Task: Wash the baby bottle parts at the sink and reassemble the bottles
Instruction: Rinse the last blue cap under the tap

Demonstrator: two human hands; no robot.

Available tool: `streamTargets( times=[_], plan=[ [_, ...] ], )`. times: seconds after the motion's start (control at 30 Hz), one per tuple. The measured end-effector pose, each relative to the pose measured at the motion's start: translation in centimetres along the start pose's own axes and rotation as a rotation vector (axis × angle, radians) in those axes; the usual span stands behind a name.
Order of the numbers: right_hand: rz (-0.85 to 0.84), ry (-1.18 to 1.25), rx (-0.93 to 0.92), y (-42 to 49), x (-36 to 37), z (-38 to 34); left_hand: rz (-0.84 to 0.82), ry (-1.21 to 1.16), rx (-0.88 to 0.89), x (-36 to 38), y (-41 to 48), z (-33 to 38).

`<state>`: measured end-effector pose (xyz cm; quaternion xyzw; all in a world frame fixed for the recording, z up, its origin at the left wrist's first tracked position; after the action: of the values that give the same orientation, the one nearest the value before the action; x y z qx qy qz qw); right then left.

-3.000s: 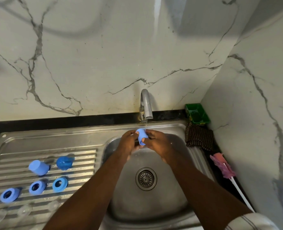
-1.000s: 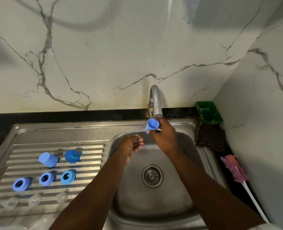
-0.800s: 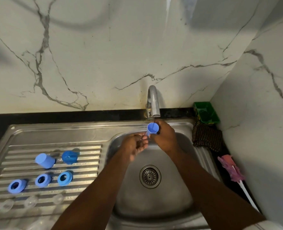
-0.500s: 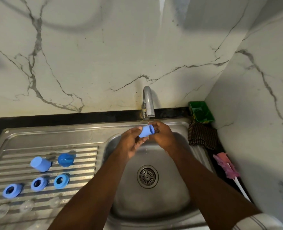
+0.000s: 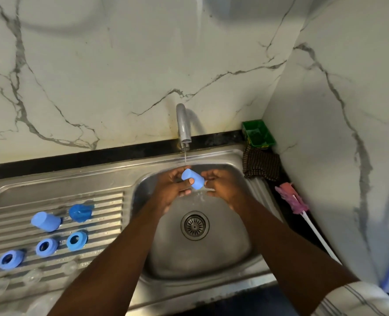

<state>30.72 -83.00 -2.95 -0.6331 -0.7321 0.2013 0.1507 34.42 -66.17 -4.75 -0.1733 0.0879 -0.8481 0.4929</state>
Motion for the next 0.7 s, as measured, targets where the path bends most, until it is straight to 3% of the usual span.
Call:
streamTargets(
  times=[0.13,0.3,0.33,0.4,0.47,0.6,0.7],
  plan=[
    [0.043,-0.068,-0.038,-2.2,-1.6,1.2,0.012,-0.049,0.034,1.5,-0.7,-1.0],
    [0.441,-0.374,-0.349,-7.0,-4.6,-1.1,0.051,-0.144,-0.016,2.6,-1.4,-2.1],
    [0.454,-0.489,-0.374,-7.8,-4.5,-1.2,0.054,-0.17,-0.036,2.8,-1.5,-2.4],
    [0.339,-0.747,-0.27,-7.8,-4.1,0.4,0.047,-0.211,-0.08,3.4,-1.9,-3.1],
    [0.334,-0.872,-0.089,-8.6,-5.4,2.6,0.03,-0.206,-0.122,4.6,-2.5,-3.8],
    [0.67,-1.04,-0.077,-13.2,-10.9,4.2,0.029,-0.237,-0.143,6.6,-3.6,-4.5],
    [0.71,-0.975,0.243,-16.3,-14.9,7.5,0.028,-0.302,-0.121,7.5,-4.3,-4.7]
  ],
)
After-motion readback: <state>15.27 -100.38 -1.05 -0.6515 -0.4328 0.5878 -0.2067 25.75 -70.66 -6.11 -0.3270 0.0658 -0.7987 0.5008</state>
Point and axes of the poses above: each hand's wrist, its own y-axis towards the middle knuckle, its own x-axis out of the palm, z = x × y, the point moved 6 cm from there along y, towards the middle knuckle, and after that the axes turned 14 degrees about -z, right-handed, at the moved point
